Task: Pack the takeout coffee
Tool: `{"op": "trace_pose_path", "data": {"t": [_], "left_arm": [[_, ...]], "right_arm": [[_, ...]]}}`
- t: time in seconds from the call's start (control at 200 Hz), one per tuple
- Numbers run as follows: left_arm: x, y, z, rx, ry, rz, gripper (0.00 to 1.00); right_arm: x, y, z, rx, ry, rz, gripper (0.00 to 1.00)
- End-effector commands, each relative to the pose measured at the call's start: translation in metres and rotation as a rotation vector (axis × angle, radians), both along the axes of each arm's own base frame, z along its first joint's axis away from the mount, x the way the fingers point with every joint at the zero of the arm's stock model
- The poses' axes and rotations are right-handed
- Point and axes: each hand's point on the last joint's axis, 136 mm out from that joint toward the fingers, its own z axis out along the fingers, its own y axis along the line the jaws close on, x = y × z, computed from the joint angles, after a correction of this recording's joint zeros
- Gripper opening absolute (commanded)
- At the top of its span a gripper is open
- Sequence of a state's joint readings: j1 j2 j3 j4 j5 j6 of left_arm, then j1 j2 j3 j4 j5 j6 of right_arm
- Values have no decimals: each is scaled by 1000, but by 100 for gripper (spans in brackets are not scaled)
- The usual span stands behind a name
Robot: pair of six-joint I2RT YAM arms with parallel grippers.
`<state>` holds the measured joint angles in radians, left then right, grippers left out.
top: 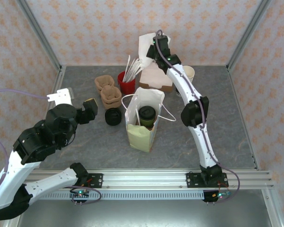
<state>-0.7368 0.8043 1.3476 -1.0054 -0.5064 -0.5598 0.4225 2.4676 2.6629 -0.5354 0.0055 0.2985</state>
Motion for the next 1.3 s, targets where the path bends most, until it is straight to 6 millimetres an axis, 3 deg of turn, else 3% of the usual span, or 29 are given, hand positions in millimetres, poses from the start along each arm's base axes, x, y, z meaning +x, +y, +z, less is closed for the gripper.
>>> {"op": "trace_pose_path", "data": {"t": [0.0, 0.405, 0.736, 1.051, 1.176, 1.191, 1.296], "left_arm": [[5, 5, -2, 30, -21, 37, 94], [31, -19, -14, 102, -4, 2, 95], [31, -24, -38, 76, 4, -16, 96], [23, -17, -45, 62, -31, -22, 96], [20, -12, -47, 58, -22, -6, 96], [19, -11, -47, 57, -20, -3, 96], [15, -8, -52, 28, -23, 9, 96]], "right_arm": [[-32, -7, 59, 41, -26, 21, 0], [-154, -1, 150, 387, 119, 206, 0], [-255, 12, 181, 739, 277, 292, 0], [-340, 16, 168, 960, 302, 304, 0], [-360, 25, 143, 955, 356, 293, 0], [-367, 21, 148, 967, 344, 303, 0], [-382, 30, 132, 955, 371, 310, 0]]}}
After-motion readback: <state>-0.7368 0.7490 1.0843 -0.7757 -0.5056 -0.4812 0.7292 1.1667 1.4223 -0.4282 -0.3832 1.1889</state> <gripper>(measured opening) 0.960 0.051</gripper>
